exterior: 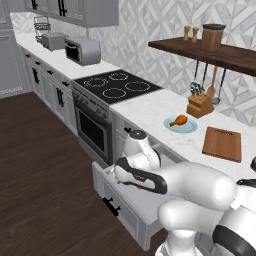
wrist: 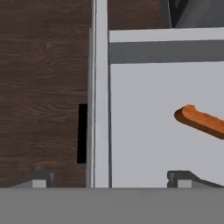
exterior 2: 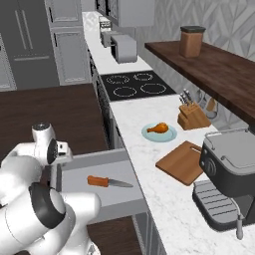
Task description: Pick up the knife from the drawer and place it on the cutting board. Then place the meat from the plate to the cutting board.
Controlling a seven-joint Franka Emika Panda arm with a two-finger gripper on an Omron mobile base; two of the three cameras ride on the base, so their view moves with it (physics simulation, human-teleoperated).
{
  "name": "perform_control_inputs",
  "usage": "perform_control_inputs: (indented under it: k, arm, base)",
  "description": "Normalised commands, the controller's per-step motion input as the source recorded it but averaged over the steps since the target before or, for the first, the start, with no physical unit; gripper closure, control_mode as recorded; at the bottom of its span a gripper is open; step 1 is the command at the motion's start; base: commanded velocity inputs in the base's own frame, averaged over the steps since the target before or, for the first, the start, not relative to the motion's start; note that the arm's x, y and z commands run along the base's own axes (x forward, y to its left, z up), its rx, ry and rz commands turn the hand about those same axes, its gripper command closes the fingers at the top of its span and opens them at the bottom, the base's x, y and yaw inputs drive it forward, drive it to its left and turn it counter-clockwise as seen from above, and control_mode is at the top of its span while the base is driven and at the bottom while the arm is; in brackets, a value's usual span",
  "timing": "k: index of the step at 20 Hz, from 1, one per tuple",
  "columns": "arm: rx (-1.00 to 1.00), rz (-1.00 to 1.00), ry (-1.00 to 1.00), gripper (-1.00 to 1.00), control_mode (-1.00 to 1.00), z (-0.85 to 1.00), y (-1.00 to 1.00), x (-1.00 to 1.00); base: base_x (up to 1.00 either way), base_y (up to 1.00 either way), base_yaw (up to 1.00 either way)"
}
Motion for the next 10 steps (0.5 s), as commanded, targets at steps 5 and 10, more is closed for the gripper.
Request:
perform_control_inputs:
  k: [5,10]
  arm:
    - [-0.03,0.08,0.06,-1.00,-1.00,0.28,-0.34,0.16]
    - [-0.17,0.11,0.11,-1.00,-1.00,0.14,-0.25,0.10]
  base:
    - [0.00,0.00,0.00]
    - [0.00,0.00,0.00]
